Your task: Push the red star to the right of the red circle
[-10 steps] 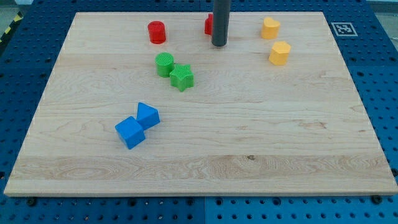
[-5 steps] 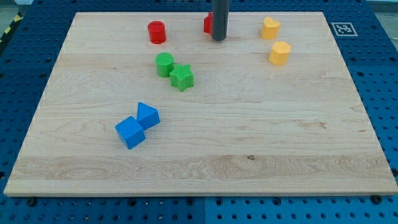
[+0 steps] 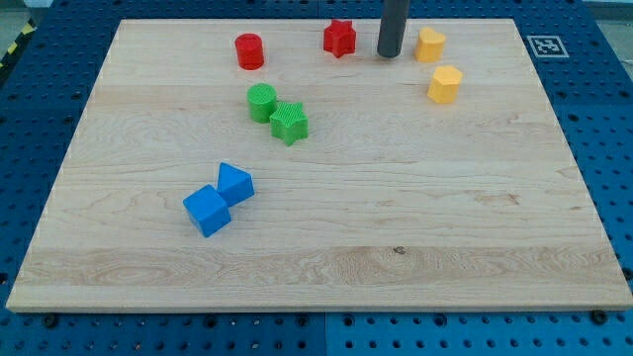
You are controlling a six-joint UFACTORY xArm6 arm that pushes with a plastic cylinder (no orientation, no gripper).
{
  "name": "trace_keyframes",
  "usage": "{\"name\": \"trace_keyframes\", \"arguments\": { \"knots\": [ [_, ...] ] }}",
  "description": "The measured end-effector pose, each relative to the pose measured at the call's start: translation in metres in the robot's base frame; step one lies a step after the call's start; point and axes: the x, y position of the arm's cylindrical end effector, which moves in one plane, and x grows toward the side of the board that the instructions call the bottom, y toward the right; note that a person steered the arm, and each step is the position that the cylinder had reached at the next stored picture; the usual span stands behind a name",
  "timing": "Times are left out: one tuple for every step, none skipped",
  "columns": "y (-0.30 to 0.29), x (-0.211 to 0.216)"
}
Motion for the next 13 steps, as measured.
{"name": "trace_keyframes", "arguments": {
  "knots": [
    [-0.002,-0.009],
    [-0.030,-0.008],
    [-0.060,-0.008],
    [-0.066,-0.008],
    [-0.072,-0.013],
    [-0.073,-0.035],
    [-0.073,-0.035],
    [-0.077,-0.035],
    [-0.107,-0.035],
    [-0.127,-0.029],
    [-0.133,-0.028],
    [-0.137,-0.027],
    [-0.138,-0.027]
  ]
}}
